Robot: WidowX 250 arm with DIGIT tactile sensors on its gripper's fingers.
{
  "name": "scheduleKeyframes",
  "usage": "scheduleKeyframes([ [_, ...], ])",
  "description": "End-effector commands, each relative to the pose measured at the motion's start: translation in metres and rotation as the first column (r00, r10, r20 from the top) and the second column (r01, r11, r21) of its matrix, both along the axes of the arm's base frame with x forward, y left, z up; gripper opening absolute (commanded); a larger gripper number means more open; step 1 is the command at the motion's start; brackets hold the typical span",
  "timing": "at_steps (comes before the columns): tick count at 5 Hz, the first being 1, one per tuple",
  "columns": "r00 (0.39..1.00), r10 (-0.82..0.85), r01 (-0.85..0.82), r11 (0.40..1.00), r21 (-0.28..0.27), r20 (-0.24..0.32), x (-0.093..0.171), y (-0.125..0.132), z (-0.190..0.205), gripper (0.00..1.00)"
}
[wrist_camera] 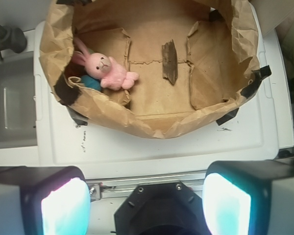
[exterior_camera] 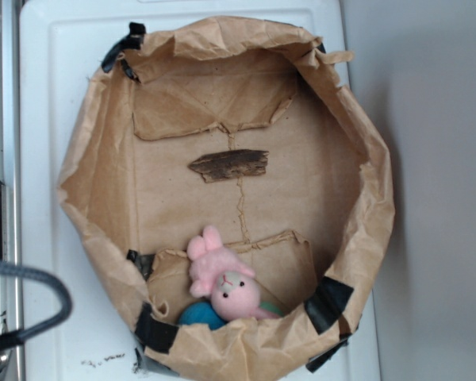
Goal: Grab the wood chip.
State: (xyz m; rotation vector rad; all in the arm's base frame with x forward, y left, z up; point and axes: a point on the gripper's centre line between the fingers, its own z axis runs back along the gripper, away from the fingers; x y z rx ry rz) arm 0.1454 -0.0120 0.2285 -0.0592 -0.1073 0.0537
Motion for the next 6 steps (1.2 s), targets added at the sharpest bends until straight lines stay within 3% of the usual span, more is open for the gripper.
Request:
scheduleKeyframes([
  [1, 0.999, 0.002, -0.001, 0.999, -0.035, 0.050, 0.011, -0.014, -0.007, 1.00],
  [2, 0.998, -0.053, 0.055, 0.997, -0.054, 0.022, 0.039, -0.023, -0.037, 1.00],
  [3, 0.997, -0.068, 0.064, 0.994, -0.087, -0.039, 0.044, -0.026, -0.051, 1.00],
  [6, 0.997, -0.068, 0.064, 0.994, -0.087, -0.039, 0.044, -0.026, -0.051, 1.00],
])
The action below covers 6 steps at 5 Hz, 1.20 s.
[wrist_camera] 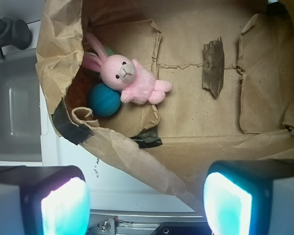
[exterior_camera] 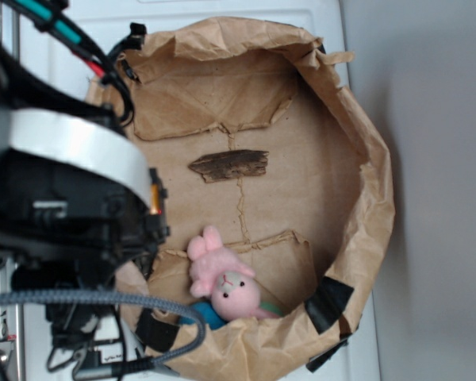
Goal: Grab the wood chip.
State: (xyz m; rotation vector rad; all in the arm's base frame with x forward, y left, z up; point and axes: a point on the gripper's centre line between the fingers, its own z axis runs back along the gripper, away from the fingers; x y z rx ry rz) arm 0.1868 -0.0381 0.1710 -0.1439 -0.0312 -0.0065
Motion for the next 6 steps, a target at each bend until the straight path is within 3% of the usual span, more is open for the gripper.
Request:
scheduleKeyframes([
  [1, 0.998, 0.037, -0.038, 0.999, 0.022, 0.041, 0.022, 0.016, -0.006, 1.00],
  [3, 0.996, 0.074, -0.077, 0.995, 0.060, 0.040, 0.055, 0.042, -0.032, 1.00],
  [4, 0.998, 0.022, -0.027, 0.995, 0.094, 0.058, 0.072, 0.042, -0.060, 1.00],
  [6, 0.998, -0.026, 0.020, 0.994, 0.104, 0.053, 0.097, 0.024, -0.106, 1.00],
])
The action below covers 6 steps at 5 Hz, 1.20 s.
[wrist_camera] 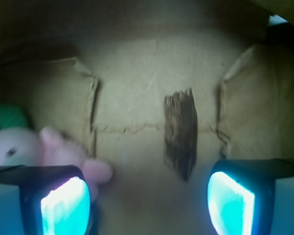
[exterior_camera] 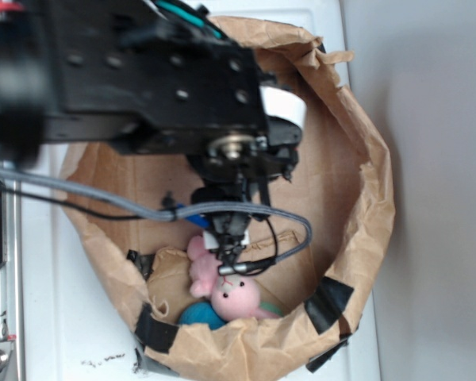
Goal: Grab the wood chip.
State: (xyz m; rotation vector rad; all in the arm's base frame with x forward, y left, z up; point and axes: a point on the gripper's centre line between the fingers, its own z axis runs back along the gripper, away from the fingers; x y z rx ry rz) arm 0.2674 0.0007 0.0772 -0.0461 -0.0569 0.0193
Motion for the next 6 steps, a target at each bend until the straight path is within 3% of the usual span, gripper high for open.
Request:
scheduleKeyframes([
  [1, 0.998, -0.055, 0.055, 0.998, -0.008, 0.016, 0.024, -0.008, -0.022, 1.00],
  [3, 0.996, -0.089, 0.089, 0.996, 0.001, 0.001, 0.031, -0.001, -0.039, 1.00],
  [4, 0.998, -0.058, 0.058, 0.998, -0.008, 0.021, 0.031, 0.011, -0.032, 1.00],
  [6, 0.996, -0.026, 0.032, 0.997, -0.064, 0.086, -0.001, 0.009, 0.016, 1.00],
])
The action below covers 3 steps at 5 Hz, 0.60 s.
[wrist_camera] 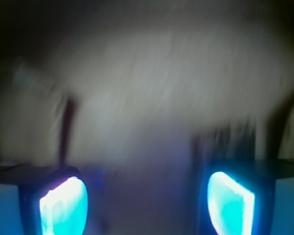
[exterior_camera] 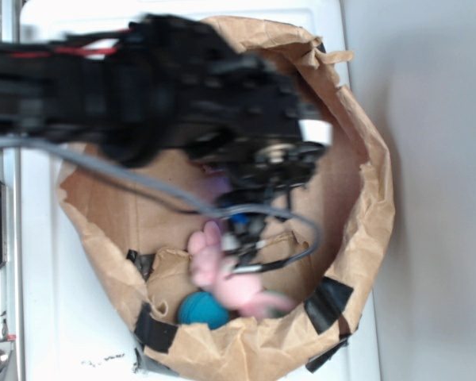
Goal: Grab the wood chip.
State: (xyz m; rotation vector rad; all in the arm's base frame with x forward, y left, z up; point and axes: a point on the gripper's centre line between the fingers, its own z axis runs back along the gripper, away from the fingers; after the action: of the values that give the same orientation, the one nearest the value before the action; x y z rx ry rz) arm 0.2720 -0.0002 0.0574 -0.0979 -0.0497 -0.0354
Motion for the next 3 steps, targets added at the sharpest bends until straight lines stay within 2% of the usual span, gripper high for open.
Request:
scheduleKeyframes([
  [1, 0.994, 0.052, -0.049, 0.998, -0.030, 0.100, -0.011, 0.015, 0.044, 1.00],
  [2, 0.993, 0.061, -0.061, 0.998, -0.005, 0.101, -0.010, 0.022, 0.036, 1.00],
  [3, 0.991, 0.090, -0.090, 0.996, -0.010, 0.098, 0.002, 0.037, 0.023, 1.00],
])
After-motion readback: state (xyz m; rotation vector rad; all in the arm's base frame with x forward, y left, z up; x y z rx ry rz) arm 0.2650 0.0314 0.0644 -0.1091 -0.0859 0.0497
